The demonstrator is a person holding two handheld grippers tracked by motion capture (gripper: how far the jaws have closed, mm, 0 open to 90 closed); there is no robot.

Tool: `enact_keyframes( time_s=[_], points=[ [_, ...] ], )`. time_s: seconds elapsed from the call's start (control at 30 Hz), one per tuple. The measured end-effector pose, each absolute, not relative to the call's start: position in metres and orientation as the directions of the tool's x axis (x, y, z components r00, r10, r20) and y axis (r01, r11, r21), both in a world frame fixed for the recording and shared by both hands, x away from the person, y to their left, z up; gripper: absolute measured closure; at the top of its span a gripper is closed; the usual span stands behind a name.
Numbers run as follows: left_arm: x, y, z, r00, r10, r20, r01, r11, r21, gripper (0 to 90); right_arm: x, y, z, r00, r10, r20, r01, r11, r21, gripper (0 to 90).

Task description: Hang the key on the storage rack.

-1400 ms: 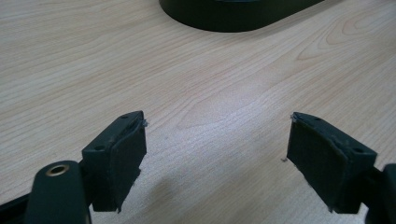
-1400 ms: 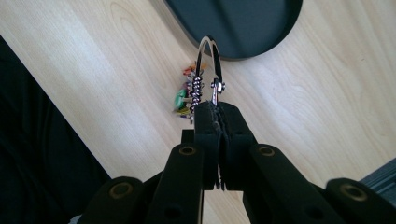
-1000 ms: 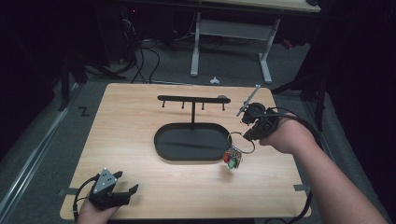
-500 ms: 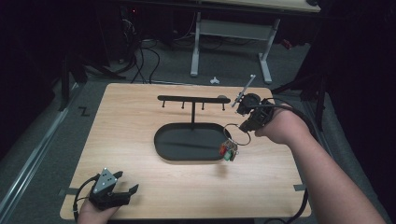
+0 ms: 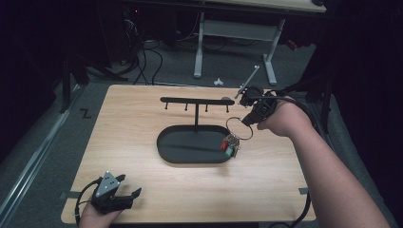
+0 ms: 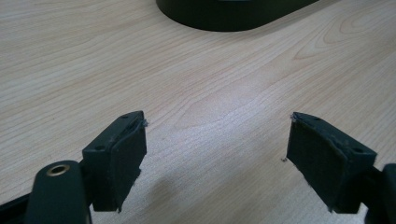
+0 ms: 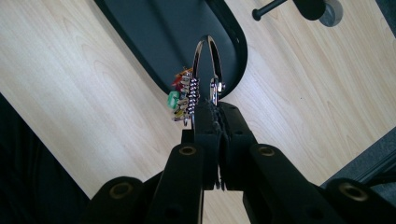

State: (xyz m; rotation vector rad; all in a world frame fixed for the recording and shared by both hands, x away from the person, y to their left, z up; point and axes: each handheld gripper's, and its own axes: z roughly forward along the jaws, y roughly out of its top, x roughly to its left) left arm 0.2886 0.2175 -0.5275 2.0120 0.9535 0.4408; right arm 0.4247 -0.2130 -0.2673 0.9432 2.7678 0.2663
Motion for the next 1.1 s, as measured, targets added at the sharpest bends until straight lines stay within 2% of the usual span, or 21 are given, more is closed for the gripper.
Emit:
enact_keyframes(
  time_s=[0.6,1.1],
  points=[
    [0.288,0.22,-0.527,0.646,0.762,-0.047,0.467,-0.345,0.814,20.5,0.454,-0.201,-0.273,-0.771,0.624,-0.124,0.583,0.772,0.254,87.9],
    [0.288,0.221,-0.528,0.643,0.765,-0.048,0.472,-0.346,0.811,20.6,0.483,-0.196,-0.291,-0.758,0.643,-0.112,0.607,0.757,0.24,87.9]
  ],
)
